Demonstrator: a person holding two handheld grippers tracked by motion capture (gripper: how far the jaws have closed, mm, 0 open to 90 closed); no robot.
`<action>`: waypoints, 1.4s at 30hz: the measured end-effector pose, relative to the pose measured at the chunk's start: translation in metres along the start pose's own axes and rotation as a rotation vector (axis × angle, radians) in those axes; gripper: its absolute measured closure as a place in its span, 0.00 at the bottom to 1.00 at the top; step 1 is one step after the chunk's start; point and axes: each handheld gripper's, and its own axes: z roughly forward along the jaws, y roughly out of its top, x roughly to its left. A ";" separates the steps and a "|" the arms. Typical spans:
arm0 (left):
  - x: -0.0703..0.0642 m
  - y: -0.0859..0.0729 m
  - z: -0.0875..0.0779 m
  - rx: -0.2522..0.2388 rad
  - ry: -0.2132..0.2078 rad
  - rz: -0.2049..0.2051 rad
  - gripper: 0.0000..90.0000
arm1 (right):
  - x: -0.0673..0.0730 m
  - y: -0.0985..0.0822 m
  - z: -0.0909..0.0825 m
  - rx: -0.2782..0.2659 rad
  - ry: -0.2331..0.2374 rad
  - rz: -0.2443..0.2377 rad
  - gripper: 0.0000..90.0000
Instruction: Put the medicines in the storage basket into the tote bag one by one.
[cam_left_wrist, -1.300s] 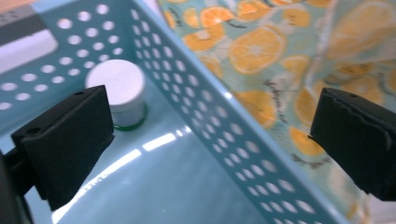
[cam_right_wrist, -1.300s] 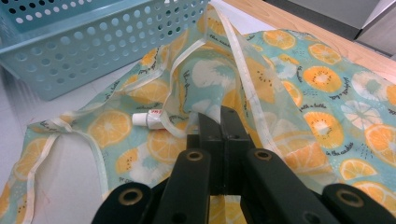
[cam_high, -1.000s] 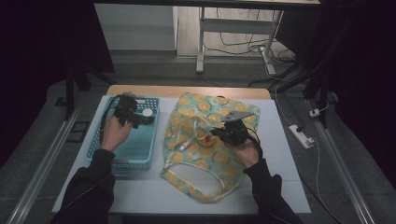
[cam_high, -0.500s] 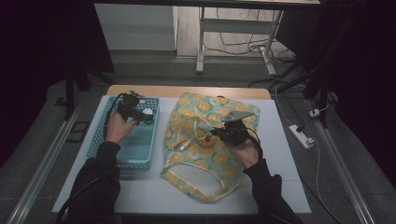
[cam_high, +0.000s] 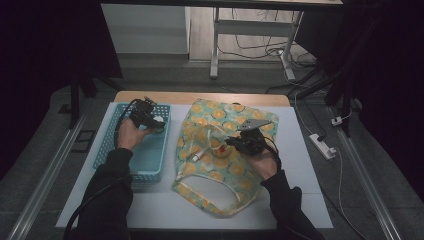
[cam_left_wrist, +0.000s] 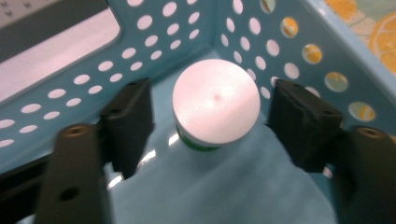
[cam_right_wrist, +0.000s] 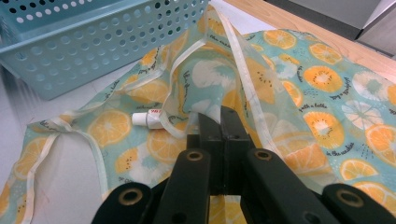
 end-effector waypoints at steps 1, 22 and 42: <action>0.000 0.000 0.000 -0.001 -0.013 -0.003 0.45 | 0.000 0.000 0.000 0.000 0.001 0.000 1.00; -0.001 -0.004 -0.019 -0.009 -0.010 -0.054 0.56 | 0.001 0.000 0.000 -0.003 0.002 0.000 1.00; -0.022 -0.012 -0.061 -0.063 -0.058 0.007 0.56 | 0.002 0.001 0.001 0.002 0.009 0.005 1.00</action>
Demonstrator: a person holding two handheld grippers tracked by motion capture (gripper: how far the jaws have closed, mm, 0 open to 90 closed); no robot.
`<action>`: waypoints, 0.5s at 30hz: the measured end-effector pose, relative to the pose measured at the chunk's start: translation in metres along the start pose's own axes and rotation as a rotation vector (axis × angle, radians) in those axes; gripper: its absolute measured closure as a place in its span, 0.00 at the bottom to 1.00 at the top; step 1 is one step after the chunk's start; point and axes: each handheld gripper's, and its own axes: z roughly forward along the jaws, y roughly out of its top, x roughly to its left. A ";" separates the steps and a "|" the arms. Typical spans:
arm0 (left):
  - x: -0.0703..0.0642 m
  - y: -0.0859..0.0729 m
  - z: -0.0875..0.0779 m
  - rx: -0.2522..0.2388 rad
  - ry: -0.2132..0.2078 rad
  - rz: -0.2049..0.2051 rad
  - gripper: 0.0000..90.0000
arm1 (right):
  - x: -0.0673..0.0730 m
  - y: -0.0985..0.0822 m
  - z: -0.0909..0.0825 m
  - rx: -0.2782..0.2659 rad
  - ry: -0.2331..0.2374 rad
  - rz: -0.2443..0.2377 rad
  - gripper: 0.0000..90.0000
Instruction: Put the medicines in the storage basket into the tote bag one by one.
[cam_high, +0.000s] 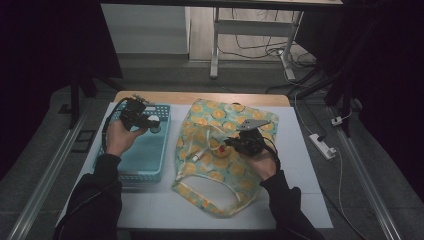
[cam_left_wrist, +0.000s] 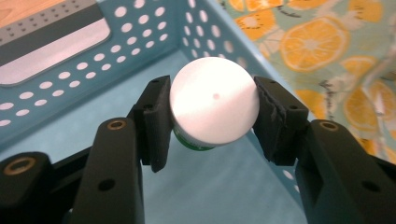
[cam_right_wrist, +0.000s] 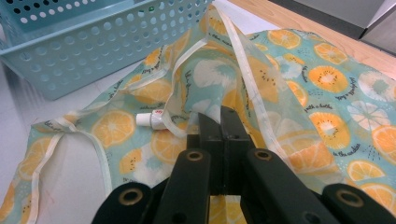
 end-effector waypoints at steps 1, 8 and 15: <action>-0.001 0.000 -0.002 -0.003 0.000 0.005 0.56 | 0.000 0.000 0.000 0.000 0.001 0.000 1.00; -0.009 -0.005 -0.015 -0.027 -0.021 0.021 0.56 | 0.000 0.000 -0.001 0.000 -0.001 0.002 1.00; -0.020 -0.009 -0.027 -0.045 -0.047 0.045 0.56 | -0.001 0.000 -0.001 -0.002 -0.003 0.003 1.00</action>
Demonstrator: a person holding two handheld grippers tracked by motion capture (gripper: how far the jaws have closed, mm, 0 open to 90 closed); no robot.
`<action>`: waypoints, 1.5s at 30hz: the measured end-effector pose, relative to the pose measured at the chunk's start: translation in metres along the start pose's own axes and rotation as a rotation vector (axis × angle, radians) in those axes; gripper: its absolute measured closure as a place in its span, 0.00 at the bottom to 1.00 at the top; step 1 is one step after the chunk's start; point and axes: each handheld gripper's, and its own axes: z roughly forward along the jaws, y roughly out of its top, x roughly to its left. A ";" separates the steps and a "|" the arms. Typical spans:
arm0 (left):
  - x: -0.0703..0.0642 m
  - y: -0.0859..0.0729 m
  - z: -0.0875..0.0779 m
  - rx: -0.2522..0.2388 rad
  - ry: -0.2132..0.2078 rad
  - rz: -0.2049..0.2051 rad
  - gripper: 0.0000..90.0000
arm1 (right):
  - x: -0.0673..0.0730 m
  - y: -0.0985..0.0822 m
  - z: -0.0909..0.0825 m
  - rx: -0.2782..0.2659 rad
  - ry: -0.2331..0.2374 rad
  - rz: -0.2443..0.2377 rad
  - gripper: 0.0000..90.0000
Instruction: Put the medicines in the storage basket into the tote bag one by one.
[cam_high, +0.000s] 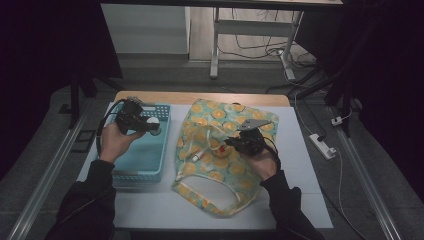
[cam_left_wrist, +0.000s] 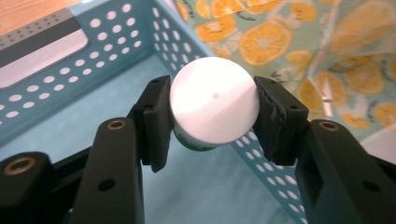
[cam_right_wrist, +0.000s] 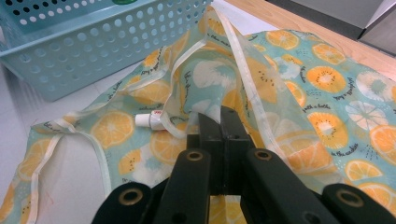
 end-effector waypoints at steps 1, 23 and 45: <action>-0.002 0.000 -0.001 -0.003 -0.003 0.005 0.56 | 0.000 0.000 0.000 0.000 -0.001 0.000 1.00; -0.058 0.007 0.001 -0.023 -0.111 0.116 0.56 | -0.001 0.000 -0.002 -0.007 -0.005 0.000 1.00; -0.116 0.013 0.045 0.004 -0.207 0.233 0.56 | -0.001 0.001 -0.003 -0.017 -0.008 -0.004 1.00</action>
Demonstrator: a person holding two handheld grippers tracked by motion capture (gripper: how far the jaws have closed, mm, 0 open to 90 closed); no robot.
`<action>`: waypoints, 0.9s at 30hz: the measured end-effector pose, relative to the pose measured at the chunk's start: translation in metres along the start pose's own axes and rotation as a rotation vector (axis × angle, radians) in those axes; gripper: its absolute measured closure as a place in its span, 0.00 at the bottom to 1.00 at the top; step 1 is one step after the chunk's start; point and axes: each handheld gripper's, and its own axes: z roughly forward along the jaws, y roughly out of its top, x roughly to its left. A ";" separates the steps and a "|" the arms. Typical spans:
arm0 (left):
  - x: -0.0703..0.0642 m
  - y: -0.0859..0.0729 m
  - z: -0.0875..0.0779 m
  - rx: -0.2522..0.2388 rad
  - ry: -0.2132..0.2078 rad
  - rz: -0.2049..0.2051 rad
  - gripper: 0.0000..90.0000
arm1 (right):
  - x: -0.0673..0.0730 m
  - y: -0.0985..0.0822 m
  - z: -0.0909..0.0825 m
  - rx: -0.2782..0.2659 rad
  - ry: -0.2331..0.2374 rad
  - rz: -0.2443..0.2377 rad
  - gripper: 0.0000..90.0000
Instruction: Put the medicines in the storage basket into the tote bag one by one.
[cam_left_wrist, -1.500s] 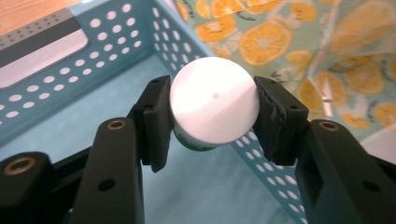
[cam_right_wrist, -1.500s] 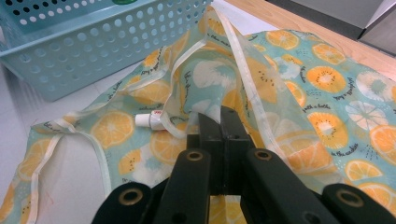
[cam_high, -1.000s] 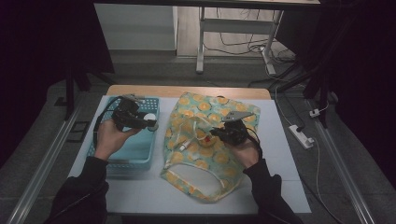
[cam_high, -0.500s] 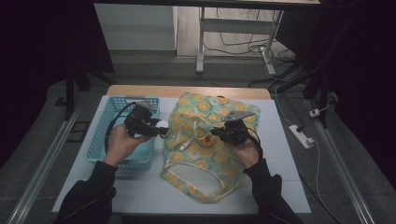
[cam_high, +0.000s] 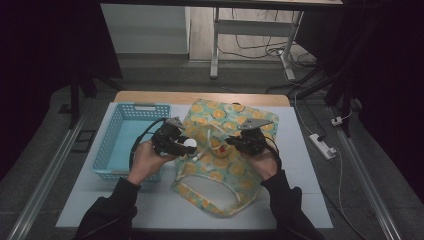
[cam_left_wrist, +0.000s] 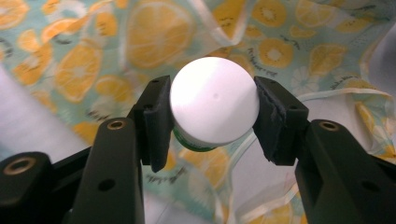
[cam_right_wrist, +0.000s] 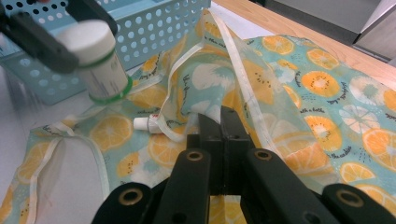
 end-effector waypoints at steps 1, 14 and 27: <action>-0.002 0.001 0.003 0.002 -0.004 0.004 0.56 | 0.000 0.000 0.000 -0.001 0.000 -0.001 1.00; -0.020 0.012 0.035 0.018 -0.037 0.060 0.56 | 0.000 0.000 0.001 0.003 0.002 -0.002 1.00; -0.032 0.023 0.069 0.036 -0.041 0.105 0.56 | 0.000 -0.001 0.001 0.003 0.001 -0.002 1.00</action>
